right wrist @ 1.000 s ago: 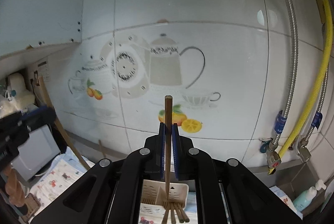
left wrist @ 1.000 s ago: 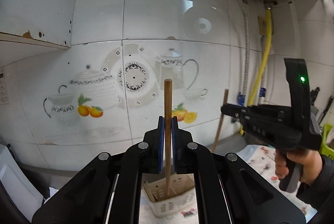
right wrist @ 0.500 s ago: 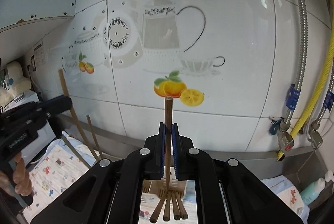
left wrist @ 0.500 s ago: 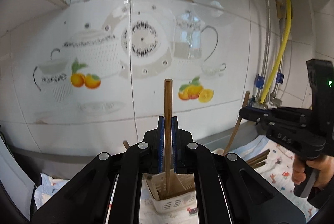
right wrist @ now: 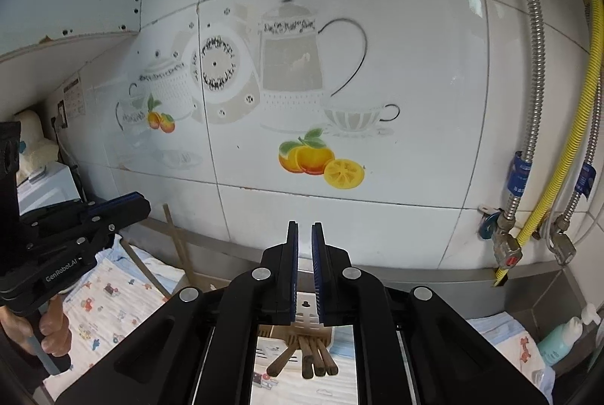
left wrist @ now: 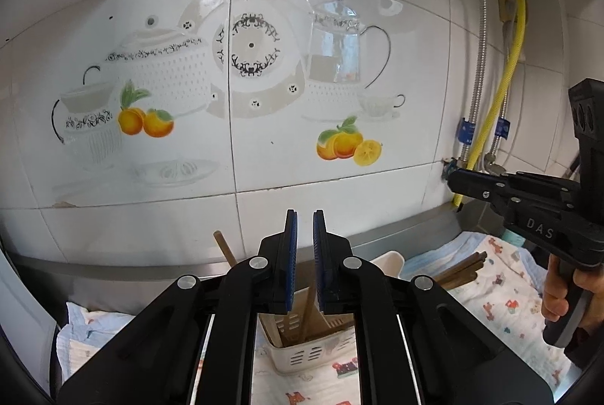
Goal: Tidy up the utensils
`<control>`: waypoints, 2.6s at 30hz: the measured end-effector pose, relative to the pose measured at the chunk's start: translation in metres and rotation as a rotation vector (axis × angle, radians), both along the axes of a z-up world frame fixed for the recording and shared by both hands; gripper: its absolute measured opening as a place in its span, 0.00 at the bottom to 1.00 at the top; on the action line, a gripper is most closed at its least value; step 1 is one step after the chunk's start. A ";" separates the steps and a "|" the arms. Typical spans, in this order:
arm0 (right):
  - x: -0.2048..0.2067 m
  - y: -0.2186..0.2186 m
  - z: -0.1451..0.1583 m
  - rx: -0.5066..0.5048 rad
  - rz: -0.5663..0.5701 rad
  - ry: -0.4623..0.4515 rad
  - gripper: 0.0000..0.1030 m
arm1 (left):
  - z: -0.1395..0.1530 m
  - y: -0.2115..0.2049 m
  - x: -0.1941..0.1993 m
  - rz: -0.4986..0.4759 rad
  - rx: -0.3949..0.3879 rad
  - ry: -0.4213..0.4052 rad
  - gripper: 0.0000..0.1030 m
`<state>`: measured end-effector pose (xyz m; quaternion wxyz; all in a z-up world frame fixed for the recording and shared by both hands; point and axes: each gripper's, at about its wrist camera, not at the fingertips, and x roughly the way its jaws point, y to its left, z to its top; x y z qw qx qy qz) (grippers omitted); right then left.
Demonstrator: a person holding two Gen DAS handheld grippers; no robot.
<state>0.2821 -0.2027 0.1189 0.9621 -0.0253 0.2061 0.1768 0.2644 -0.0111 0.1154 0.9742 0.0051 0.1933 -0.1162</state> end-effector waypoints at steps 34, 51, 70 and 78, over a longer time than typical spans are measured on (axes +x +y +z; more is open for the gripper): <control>-0.232 0.010 -0.169 0.005 -0.017 0.219 0.20 | -0.054 0.033 -0.149 0.052 -0.065 0.022 0.49; -0.257 0.032 -0.249 0.038 -0.044 0.395 0.18 | -0.098 0.059 -0.166 0.128 -0.119 0.107 0.51; -0.258 0.034 -0.259 0.005 -0.094 0.398 0.08 | -0.112 0.058 -0.168 0.128 -0.141 0.150 0.60; -0.262 0.026 -0.247 0.001 -0.108 0.362 0.06 | -0.121 0.056 -0.171 0.126 -0.134 0.173 0.61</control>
